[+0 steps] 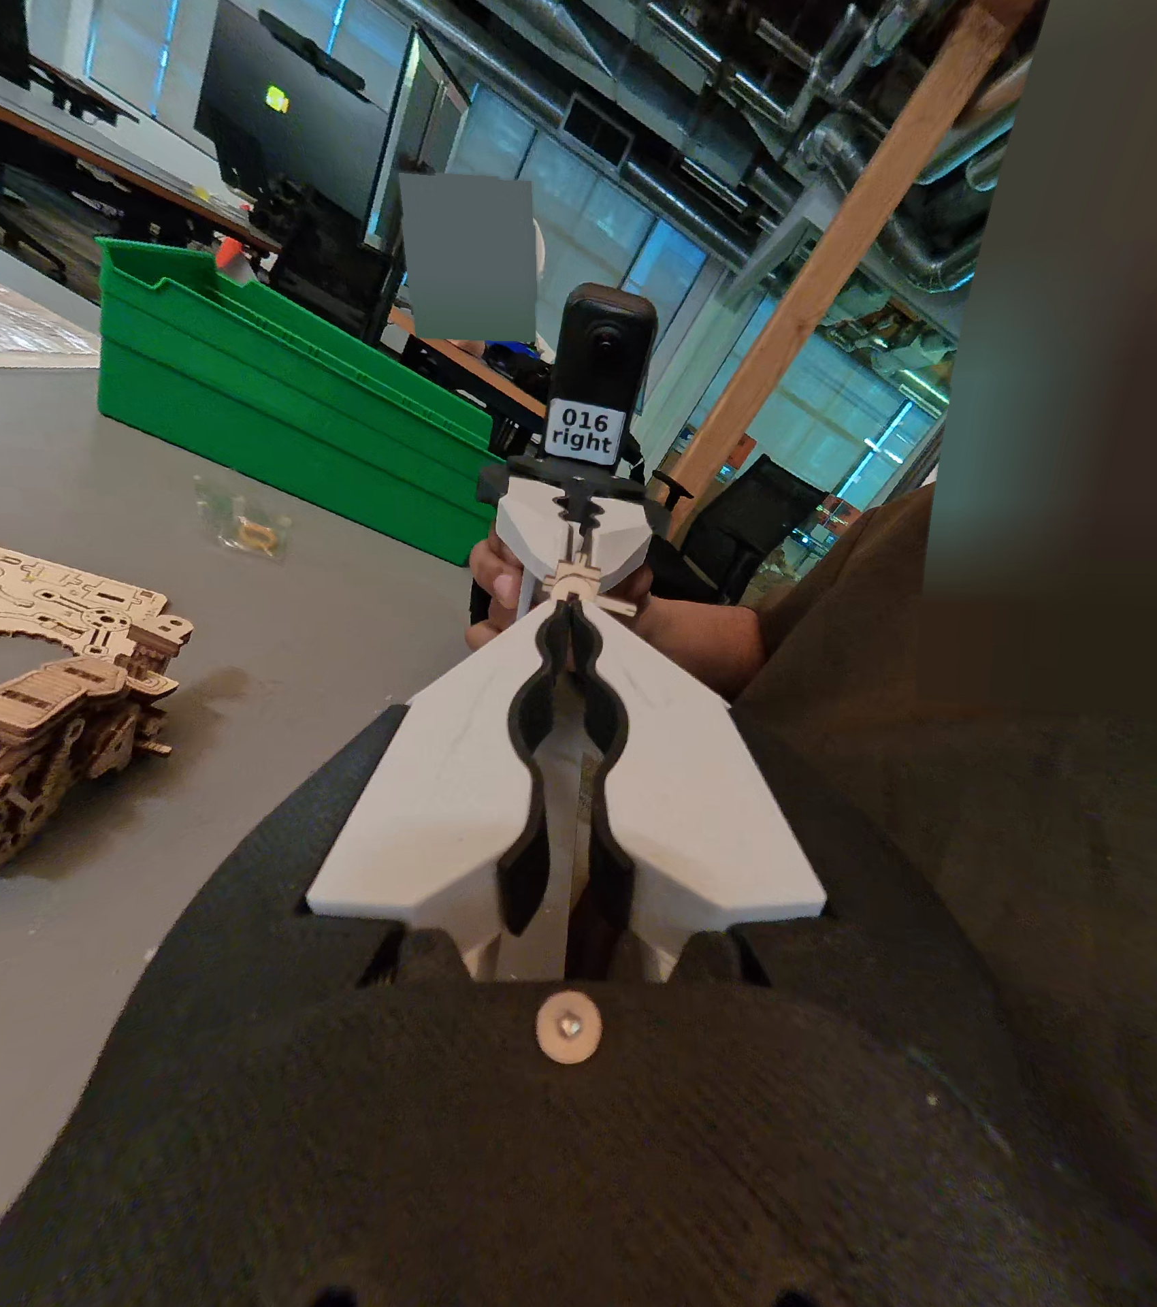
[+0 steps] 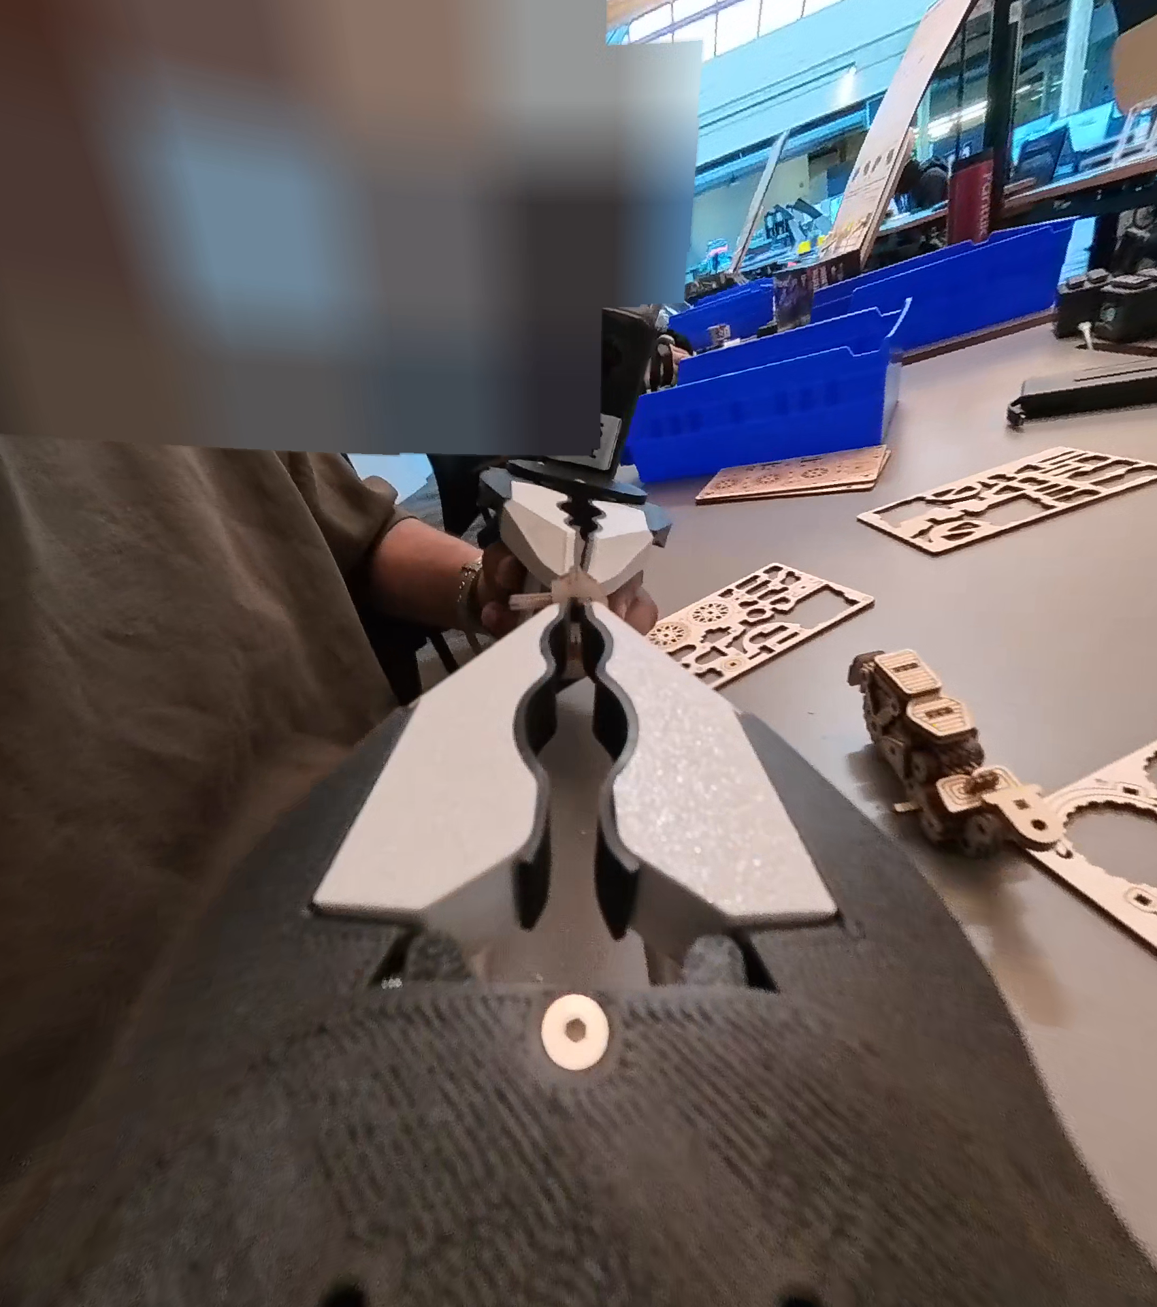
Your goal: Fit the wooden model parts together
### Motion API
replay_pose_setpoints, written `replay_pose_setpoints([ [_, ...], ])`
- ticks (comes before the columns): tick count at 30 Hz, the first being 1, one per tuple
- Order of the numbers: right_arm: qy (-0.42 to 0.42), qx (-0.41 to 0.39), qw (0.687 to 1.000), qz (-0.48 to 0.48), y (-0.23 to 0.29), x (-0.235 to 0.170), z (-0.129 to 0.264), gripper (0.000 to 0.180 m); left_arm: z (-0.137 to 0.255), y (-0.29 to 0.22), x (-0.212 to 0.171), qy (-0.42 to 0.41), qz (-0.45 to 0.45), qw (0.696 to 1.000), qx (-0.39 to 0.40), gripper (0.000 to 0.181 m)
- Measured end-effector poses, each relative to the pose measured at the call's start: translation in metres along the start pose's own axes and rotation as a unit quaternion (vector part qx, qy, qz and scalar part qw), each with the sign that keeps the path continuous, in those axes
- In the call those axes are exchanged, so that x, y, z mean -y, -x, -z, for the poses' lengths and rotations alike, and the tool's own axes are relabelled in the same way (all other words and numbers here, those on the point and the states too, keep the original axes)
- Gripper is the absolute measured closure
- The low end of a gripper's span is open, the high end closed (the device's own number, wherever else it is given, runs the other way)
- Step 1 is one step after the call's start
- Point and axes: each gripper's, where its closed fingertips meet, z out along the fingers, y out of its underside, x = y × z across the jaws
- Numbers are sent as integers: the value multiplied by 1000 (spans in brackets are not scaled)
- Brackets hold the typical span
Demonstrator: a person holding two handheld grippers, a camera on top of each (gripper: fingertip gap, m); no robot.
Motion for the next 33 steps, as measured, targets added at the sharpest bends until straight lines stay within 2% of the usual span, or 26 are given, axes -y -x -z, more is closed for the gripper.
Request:
replay_pose_setpoints([
  [20,-22,3,998,-55,-4,2,0,180,-2,3,1,-5,54,999,5,181],
  [33,52,3,996,-68,-3,-23,3,179,-3,8,-21,65,70,995,3,181],
])
